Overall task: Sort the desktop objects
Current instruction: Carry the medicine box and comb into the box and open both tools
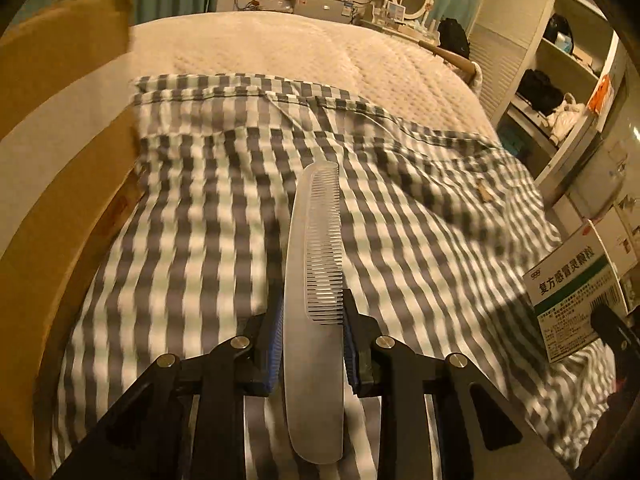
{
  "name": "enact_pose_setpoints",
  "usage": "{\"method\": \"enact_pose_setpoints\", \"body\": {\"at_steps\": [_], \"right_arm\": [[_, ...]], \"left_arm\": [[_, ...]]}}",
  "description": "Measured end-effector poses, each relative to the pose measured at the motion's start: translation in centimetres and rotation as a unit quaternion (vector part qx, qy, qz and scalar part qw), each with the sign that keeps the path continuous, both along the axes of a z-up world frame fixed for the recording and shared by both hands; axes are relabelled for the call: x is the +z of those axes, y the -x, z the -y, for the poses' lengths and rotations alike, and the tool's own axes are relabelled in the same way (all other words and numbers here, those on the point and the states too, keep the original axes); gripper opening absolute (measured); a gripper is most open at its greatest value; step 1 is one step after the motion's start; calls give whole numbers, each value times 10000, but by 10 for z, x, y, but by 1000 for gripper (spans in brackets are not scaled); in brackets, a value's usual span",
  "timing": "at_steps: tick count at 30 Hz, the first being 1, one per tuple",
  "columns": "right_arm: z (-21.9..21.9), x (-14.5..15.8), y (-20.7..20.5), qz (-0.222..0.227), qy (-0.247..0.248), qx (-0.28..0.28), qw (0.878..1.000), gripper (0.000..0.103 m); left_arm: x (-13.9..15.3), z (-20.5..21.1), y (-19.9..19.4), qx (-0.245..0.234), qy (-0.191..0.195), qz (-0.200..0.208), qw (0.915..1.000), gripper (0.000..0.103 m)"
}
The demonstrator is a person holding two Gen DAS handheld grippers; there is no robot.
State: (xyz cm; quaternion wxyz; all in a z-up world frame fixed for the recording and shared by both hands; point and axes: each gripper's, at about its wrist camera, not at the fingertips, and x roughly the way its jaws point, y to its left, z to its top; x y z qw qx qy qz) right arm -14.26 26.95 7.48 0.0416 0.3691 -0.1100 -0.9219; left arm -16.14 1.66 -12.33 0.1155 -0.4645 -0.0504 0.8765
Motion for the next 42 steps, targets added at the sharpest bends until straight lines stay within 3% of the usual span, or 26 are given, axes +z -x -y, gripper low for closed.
{"method": "enact_pose_setpoints", "body": {"at_steps": [5, 10, 14, 18, 21, 23, 27, 31, 33, 34, 35, 37, 40, 42], "right_arm": [[15, 39, -21, -184, -144, 174, 9996, 93], [60, 92, -44, -526, -358, 547, 9965, 93], [102, 132, -55, -827, -171, 856, 9927, 93], [154, 159, -51, -969, 167, 1267, 9870, 93], [198, 166, -38, -985, 350, 1590, 9817, 93], [229, 165, -23, -916, 455, 1782, 9787, 93], [280, 161, 5, -941, 491, 2013, 9738, 93], [319, 150, 38, -900, 479, 2150, 9713, 95], [333, 148, 49, -922, 281, 2013, 9748, 102], [334, 148, 48, -998, 190, 1891, 9767, 102], [335, 150, 46, -1082, 152, 1800, 9776, 102], [328, 152, 39, -1187, 174, 1699, 9781, 102], [304, 154, 22, -1163, 130, 1527, 9813, 102], [285, 158, 9, -1199, 58, 1349, 9836, 102]], "left_arm": [[34, 3, -31, -6, -51, -188, 9998, 25], [103, 28, -64, 72, -259, -792, 9965, 25], [165, 73, -91, 392, -425, -1398, 9885, 25], [207, 129, -109, 970, -138, -1895, 9770, 25], [206, 171, -112, 1578, -56, -2009, 9668, 25], [189, 197, -110, 1850, -191, -2026, 9614, 25], [154, 227, -87, 1955, -426, -1669, 9655, 26], [146, 244, -77, 1963, -506, -1777, 9630, 27], [141, 246, -77, 1938, -375, -1767, 9643, 42], [139, 246, -75, 1986, -245, -1726, 9645, 76], [137, 246, -74, 2122, -71, -1685, 9626, 100], [140, 245, -81, 2566, 195, -1759, 9502, 101], [149, 245, -95, 2493, -125, -1807, 9513, 102], [156, 244, -108, 2611, -258, -1878, 9465, 103]]}}
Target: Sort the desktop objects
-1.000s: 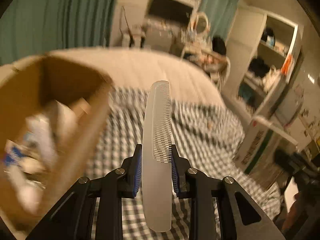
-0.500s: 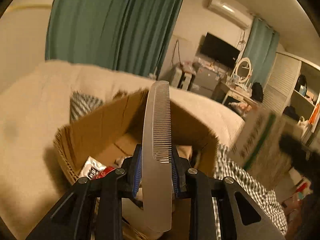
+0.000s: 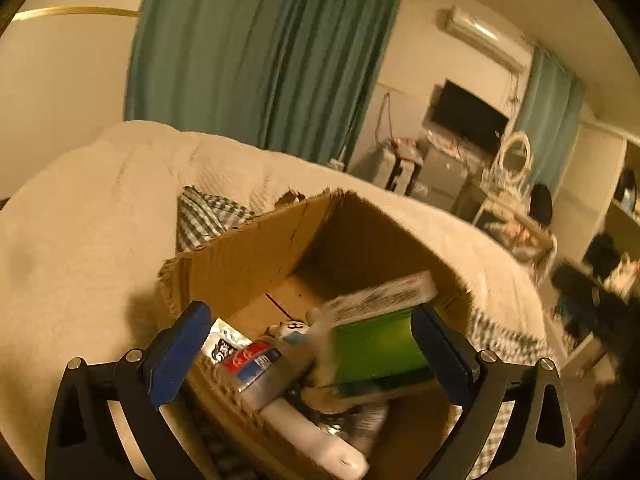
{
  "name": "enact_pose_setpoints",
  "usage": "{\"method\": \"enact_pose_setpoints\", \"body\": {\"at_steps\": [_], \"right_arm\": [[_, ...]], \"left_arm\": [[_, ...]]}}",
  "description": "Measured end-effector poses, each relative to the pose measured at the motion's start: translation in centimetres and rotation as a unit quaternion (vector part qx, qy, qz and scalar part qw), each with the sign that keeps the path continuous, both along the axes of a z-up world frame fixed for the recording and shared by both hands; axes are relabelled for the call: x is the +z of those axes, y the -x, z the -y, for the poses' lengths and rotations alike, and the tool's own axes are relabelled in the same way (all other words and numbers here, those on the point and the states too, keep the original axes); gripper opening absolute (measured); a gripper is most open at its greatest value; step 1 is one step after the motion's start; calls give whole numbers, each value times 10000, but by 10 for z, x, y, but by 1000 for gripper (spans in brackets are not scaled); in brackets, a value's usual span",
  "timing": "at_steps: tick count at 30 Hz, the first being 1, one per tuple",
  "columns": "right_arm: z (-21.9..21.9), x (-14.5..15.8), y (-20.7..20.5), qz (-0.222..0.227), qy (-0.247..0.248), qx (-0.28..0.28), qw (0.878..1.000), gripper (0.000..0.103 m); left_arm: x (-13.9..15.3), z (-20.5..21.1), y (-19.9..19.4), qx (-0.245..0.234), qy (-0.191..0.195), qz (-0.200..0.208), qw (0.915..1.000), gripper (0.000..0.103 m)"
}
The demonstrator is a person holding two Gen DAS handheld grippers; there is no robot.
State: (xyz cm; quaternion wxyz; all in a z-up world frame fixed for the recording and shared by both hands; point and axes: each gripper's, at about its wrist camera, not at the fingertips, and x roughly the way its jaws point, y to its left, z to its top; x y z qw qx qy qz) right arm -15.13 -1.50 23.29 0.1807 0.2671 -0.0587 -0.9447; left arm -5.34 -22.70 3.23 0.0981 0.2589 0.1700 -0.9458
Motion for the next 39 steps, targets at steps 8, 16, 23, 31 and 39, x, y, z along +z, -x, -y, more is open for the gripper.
{"method": "enact_pose_setpoints", "body": {"at_steps": [8, 16, 23, 31, 39], "right_arm": [[-88, 18, -74, -251, -659, -775, 9945, 102], [-107, -34, -107, 70, -858, -965, 9916, 102], [-104, -63, -91, 329, -765, -952, 9920, 102], [-101, -78, -79, 410, -786, -940, 9916, 102], [-112, -88, -82, 545, -734, -1066, 9901, 102]], "left_arm": [[21, -50, -50, -61, 399, -110, 9991, 103], [-19, -96, -72, -68, 540, 164, 9984, 103], [-31, -102, -63, -166, 664, 95, 9976, 103], [-39, -113, -52, -290, 1018, 338, 9938, 103], [-42, -122, -55, -818, 579, 300, 9945, 103]]}}
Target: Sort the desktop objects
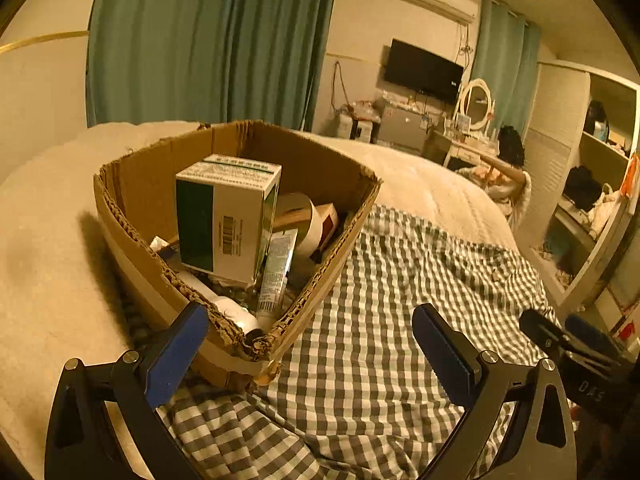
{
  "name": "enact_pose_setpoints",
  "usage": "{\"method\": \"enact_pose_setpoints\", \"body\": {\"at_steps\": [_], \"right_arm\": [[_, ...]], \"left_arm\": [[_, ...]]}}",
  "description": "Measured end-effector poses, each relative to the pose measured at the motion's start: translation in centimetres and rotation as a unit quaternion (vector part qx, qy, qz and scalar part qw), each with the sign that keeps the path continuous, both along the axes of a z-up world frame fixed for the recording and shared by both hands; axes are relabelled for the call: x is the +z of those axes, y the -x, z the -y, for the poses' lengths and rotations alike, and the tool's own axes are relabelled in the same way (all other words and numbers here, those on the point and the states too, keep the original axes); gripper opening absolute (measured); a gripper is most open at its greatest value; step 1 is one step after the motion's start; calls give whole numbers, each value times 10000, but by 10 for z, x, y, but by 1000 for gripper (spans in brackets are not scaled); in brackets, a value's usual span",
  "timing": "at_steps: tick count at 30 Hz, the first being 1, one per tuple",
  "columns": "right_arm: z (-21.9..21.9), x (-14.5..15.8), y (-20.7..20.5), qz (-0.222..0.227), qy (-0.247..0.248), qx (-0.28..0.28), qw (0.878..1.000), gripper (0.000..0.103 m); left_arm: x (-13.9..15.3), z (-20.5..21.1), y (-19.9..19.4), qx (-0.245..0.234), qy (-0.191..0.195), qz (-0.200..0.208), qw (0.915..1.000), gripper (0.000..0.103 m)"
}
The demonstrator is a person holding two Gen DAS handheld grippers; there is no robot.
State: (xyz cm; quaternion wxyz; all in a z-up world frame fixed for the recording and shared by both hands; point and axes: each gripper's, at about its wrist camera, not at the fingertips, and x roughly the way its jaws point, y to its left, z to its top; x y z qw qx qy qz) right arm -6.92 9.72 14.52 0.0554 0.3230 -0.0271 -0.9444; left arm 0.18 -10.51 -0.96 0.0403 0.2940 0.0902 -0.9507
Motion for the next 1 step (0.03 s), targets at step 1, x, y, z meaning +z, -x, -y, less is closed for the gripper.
{"method": "enact_pose_setpoints", "body": {"at_steps": [1], "right_arm": [[-2, -1, -1, 12, 12, -17, 10000, 102]], "left_arm": [[2, -1, -2, -18, 18, -39, 10000, 103]]}}
